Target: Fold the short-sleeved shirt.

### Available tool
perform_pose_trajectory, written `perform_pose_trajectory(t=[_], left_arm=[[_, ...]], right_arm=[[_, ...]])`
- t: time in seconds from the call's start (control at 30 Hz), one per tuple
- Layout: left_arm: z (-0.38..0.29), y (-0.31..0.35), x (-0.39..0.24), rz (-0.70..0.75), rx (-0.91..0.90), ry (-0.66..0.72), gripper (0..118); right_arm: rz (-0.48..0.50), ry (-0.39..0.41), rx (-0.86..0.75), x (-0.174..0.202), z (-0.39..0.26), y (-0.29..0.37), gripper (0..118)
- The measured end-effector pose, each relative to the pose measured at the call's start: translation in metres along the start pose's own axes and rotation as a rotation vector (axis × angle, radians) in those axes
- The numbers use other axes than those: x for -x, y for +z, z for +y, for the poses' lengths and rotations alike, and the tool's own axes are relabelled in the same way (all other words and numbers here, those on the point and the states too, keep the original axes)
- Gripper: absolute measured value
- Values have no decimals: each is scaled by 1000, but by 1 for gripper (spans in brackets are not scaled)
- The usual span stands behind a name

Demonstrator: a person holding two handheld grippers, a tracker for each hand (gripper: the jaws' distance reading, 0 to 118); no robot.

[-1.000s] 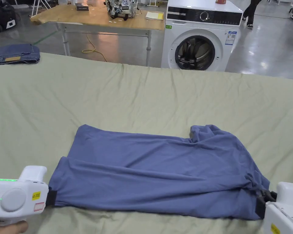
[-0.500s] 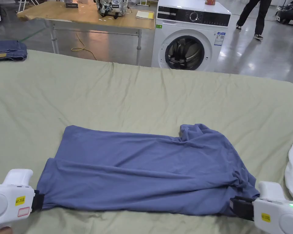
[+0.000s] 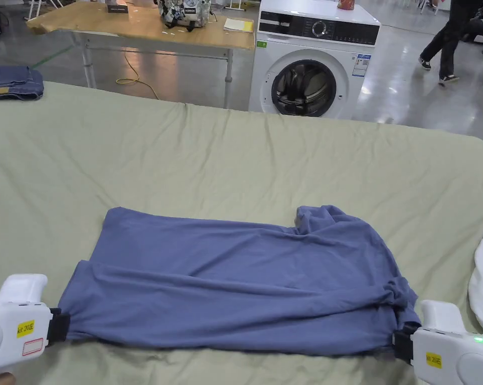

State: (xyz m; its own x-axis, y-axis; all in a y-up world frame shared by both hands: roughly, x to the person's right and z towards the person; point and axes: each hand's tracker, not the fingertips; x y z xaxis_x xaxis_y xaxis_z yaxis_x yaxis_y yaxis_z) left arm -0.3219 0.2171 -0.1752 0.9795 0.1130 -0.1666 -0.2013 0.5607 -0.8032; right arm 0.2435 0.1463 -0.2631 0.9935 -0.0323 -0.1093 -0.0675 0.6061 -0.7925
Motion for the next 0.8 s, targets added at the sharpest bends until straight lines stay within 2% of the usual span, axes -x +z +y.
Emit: perform_pose_trajectory(t=[0.1, 0.37, 0.43, 0.57, 0.8], left_arm=[[5, 25, 3, -34, -108, 2, 2], [10, 67, 13, -29, -142, 19, 2], [0, 71, 16, -26, -135, 25, 2], [-29, 64, 20, -21, -89, 24, 2], [-65, 29, 21, 3, 14, 21, 2]], right_arm=[[6, 15, -41, 3, 17, 21, 3], [-3, 24, -80, 0, 32, 70, 3], [-5, 36, -51, -1, 23, 76, 3], [22, 4, 17, 5, -14, 90, 3], [-29, -12, 149, 4, -79, 62, 3]])
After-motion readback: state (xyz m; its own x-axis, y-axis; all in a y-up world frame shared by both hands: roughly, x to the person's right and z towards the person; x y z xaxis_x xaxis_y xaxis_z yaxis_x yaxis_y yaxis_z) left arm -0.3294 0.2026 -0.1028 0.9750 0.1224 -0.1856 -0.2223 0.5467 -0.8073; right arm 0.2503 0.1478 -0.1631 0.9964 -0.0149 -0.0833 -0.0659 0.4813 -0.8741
